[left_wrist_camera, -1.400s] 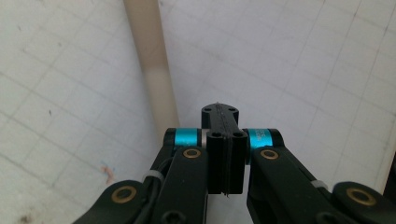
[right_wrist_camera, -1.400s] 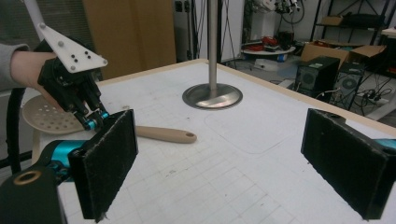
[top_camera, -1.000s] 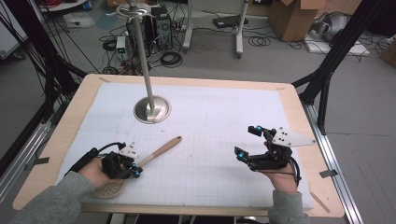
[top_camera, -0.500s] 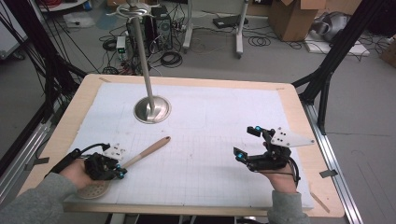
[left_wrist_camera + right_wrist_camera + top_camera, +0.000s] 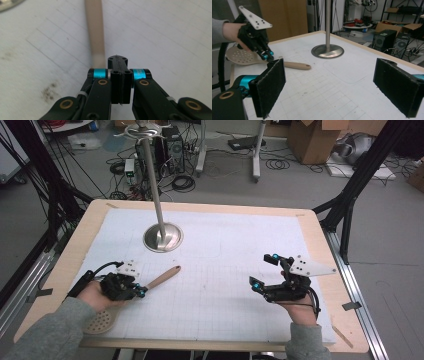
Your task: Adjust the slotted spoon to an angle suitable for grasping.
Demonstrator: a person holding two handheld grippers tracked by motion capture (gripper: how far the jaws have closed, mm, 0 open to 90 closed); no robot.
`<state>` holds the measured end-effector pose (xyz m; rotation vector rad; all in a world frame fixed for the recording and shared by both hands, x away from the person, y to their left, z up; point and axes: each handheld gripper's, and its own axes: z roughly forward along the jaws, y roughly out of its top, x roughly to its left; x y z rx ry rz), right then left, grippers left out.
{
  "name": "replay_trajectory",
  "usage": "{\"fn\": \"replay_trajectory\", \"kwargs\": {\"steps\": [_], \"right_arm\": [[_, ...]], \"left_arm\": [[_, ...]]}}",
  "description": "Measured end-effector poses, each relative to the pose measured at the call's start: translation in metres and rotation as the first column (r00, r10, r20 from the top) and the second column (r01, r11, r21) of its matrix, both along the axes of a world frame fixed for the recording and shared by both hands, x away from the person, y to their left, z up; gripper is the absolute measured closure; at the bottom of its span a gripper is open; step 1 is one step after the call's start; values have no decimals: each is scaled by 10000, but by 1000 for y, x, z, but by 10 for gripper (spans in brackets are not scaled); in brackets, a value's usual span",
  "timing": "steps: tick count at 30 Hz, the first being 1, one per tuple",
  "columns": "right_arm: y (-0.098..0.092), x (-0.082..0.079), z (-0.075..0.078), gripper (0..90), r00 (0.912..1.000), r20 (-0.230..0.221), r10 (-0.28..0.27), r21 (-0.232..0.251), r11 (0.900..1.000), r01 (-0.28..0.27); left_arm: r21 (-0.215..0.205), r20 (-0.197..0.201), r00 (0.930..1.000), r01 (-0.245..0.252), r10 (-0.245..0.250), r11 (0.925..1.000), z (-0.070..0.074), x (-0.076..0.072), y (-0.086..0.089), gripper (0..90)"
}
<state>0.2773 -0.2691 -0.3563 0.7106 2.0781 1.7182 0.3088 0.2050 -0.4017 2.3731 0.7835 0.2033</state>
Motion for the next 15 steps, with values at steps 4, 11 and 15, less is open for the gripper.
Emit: {"fn": "replay_trajectory", "kwargs": {"steps": [4, 11, 15], "right_arm": [[-1, -1, 1, 98, 10000, 53, 19, 55, 10000, -19], [-2, -2, 1, 98, 10000, 67, 10, 58, 10000, -10], [-1, -2, 1, 98, 10000, 76, 13, 38, 10000, -13]], "left_arm": [[-121, 210, 9994, -261, 263, 9996, -2, 13, -5, 895], [194, 525, 9977, -448, 437, 9988, -9, 23, 1, 896], [212, 414, 9985, -355, 346, 9991, -11, 25, -1, 896]]}}
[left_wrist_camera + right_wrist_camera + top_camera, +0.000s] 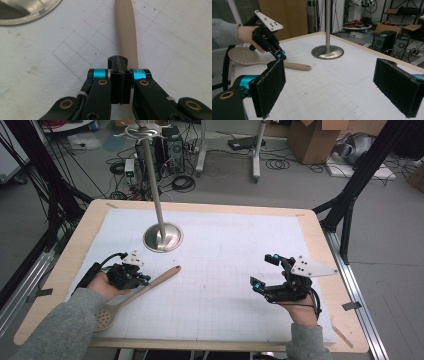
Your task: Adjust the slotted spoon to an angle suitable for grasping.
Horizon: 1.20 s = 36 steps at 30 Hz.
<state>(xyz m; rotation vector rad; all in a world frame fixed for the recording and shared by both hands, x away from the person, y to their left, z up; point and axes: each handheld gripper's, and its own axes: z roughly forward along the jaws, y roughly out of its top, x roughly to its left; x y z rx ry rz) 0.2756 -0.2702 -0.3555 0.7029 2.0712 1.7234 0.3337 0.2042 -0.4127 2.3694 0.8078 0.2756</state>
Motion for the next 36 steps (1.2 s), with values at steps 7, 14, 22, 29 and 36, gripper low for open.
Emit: {"fn": "replay_trajectory", "kwargs": {"steps": [7, 14, 22, 29, 36], "right_arm": [[0, 0, 0, 98, 10000, -27, 2, 13, 10000, -2], [-2, 0, 0, 98, 10000, -11, -21, 48, 10000, 21], [-2, -1, 0, 98, 10000, -39, -36, 16, 10000, 36], [-3, 0, 0, 98, 10000, -67, -72, 41, 10000, 72], [-2, 1, -1, 98, 10000, -3, -41, -30, 10000, 41]], "left_arm": [[278, 71, 9983, 577, -580, 9979, -3, -3, -6, 895], [533, -261, 9837, 1790, -1778, 9824, -7, -11, -15, 895], [589, -128, 9761, 2171, -2167, 9744, -4, -14, -14, 895], [228, 190, 9837, 1783, -1788, 9837, 11, -20, 2, 894], [-7, 269, 9796, 1994, -1993, 9799, 21, -37, 20, 725]]}}
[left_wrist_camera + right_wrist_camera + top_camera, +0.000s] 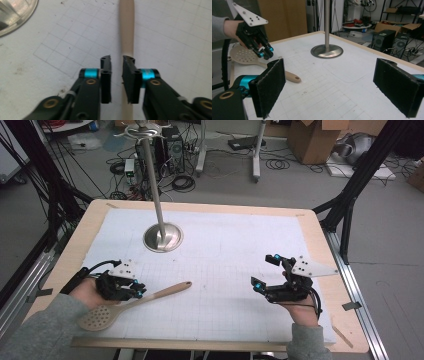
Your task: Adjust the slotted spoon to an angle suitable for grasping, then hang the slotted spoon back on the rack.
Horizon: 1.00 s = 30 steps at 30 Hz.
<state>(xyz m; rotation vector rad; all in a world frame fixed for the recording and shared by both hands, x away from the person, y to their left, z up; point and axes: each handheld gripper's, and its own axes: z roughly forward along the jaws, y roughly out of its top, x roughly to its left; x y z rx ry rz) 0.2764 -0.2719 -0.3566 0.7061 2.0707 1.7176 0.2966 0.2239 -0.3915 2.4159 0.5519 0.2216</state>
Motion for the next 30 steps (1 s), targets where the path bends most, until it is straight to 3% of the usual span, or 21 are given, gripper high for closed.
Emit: {"fn": "replay_trajectory", "kwargs": {"steps": [7, 9, 12, 20, 27, 30], "right_arm": [[3, 1, -1, 98, 10000, -94, 33, -89, 10000, -34], [3, 1, -1, 98, 9999, -129, 33, -109, 9999, -35], [4, 2, -1, 98, 9999, -125, 56, -97, 9999, -57], [4, 3, -1, 98, 9999, -124, 101, -98, 9999, -103], [4, 3, -1, 98, 9998, -156, 123, -56, 9999, -124], [3, 3, -1, 98, 9999, -101, 105, -56, 9999, -106]], "left_arm": [[-131, -125, 9998, 166, -167, 9998, -2, -13, 11, 433], [9, -36, 9998, 181, -181, 9998, -3, -16, 12, 366], [199, 80, 9993, 356, -358, 9992, -3, -20, 12, 190], [356, -21, 9979, 644, -644, 9973, -8, -27, 4, 171], [413, -137, 9990, 428, -423, 9982, -12, -24, 2, 180], [480, 12, 9988, 479, -480, 9977, -13, -25, 2, 180]]}}
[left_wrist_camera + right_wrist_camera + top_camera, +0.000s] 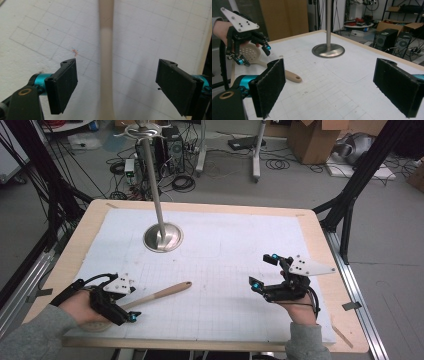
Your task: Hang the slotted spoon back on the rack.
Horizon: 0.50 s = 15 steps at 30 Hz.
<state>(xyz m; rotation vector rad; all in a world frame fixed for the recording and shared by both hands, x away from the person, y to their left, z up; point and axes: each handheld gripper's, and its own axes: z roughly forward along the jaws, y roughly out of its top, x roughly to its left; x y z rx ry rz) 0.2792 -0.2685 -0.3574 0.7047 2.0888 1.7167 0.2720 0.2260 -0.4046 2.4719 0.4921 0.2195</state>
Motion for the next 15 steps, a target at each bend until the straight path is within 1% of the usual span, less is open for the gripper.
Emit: {"fn": "replay_trajectory", "kwargs": {"steps": [1, 2, 3, 6, 8, 9, 11, 15], "right_arm": [[0, 0, 0, 98, 10000, -50, -32, 1, 10000, 32], [0, 0, 0, 98, 10000, 12, -8, -12, 10000, 8], [0, 0, 0, 98, 10000, -34, -5, -8, 10000, 5], [1, 0, 0, 98, 10000, -29, 0, -14, 10000, 0], [1, 0, 0, 98, 10000, 10, 1, -20, 10000, -1], [1, -1, 0, 98, 10000, -55, -15, -16, 10000, 15], [1, -1, 0, 98, 10000, -28, -2, 13, 10000, 2], [0, 0, 0, 98, 10000, -40, 19, -3, 10000, -19]], "left_arm": [[71, 46, 10000, 87, -88, 9999, -1, 0, 0, 182], [122, 48, 9999, 115, -115, 9999, -2, 0, 0, 186], [133, -7, 9999, 116, -115, 9998, -3, -1, -1, 195], [406, -67, 9996, 292, -290, 9987, -4, 0, -2, 221], [513, -195, 9994, 307, -298, 9982, -6, 1, -3, 227], [526, -193, 9995, 273, -263, 9982, -7, 2, -3, 230], [656, -441, 9987, 290, -261, 9974, -8, 4, -3, 237], [856, -712, 9975, 100, -39, 9963, -12, 7, -3, 268]]}}
